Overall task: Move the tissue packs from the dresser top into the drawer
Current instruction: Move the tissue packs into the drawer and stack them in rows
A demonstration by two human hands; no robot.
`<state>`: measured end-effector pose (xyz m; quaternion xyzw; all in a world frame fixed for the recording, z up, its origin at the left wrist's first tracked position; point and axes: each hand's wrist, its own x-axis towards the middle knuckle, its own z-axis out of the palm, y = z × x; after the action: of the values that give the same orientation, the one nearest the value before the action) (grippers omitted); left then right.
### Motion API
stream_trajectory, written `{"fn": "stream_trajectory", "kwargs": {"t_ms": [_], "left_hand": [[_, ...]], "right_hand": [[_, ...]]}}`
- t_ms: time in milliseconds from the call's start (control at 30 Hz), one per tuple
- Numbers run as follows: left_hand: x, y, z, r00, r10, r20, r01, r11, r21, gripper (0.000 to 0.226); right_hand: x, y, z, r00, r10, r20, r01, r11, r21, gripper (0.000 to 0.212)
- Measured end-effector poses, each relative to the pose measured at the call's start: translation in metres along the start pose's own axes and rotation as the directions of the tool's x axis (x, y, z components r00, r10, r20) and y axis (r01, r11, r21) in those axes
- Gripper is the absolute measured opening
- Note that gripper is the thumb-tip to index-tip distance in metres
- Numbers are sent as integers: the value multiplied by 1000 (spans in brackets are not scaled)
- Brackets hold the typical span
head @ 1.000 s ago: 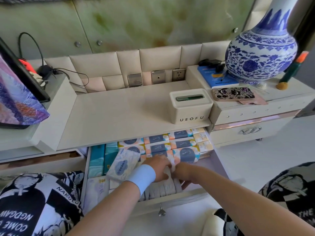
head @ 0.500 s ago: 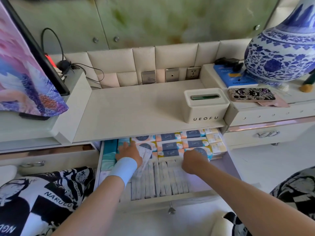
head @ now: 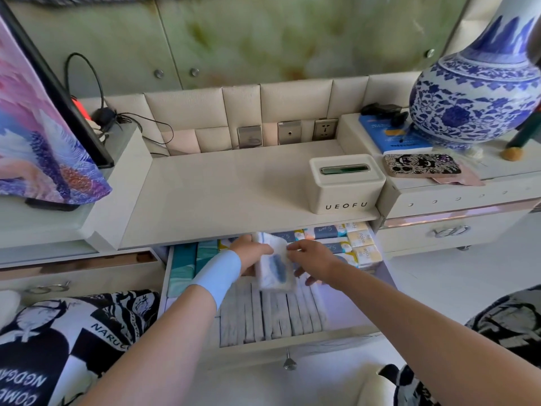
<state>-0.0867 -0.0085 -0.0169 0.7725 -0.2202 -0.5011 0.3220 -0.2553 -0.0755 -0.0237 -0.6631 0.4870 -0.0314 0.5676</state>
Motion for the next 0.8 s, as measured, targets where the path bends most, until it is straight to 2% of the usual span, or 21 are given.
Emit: {"fn": "stream_trajectory", "kwargs": {"t_ms": [100,200,267,333,367,400,467,533,567,600,700,800], "left_hand": [[-7,19,22,991,87,106,-75,991,-114,35],[-11,28,41,966,94,243,-23,960,-278,43],[-10,26,55,949,93,300,-28,976,-216,39],[-9,19,70,942,142,303,-157,987,25,29],[-6,14,77,935,187,300,-254,946,202,27],[-1,8,83,923,231,306,-342,858,383,29],[2,-4,91,906,271,325,-423,610,670,35],[5,-20,95,885,291,364,-454,366,812,54],[5,-26,95,871,293,394,-470,268,841,67],[7,-31,96,859,300,416,-485,212,849,76],[12,-33,90,851,313,420,-492,201,847,76],[16,-32,84,850,327,413,-492,216,843,70]], "right_hand": [[-8,-5,-11,989,14,147,-40,984,176,37],[-11,6,-27,970,30,241,-87,969,232,43],[-13,15,-38,976,74,206,-118,971,208,38],[-14,24,-46,981,145,128,-156,984,84,30],[-13,30,-51,979,173,108,-169,985,-41,24],[-14,34,-55,976,193,102,-172,968,-184,21],[-13,45,-61,967,230,113,-160,886,-435,44],[-14,54,-62,958,267,104,-161,804,-573,53],[-13,57,-62,951,293,95,-183,786,-591,50],[-12,59,-62,938,335,87,-221,773,-595,47],[-7,66,-63,858,508,75,-363,703,-612,44],[-4,70,-61,819,569,72,-382,635,-672,49]]}}
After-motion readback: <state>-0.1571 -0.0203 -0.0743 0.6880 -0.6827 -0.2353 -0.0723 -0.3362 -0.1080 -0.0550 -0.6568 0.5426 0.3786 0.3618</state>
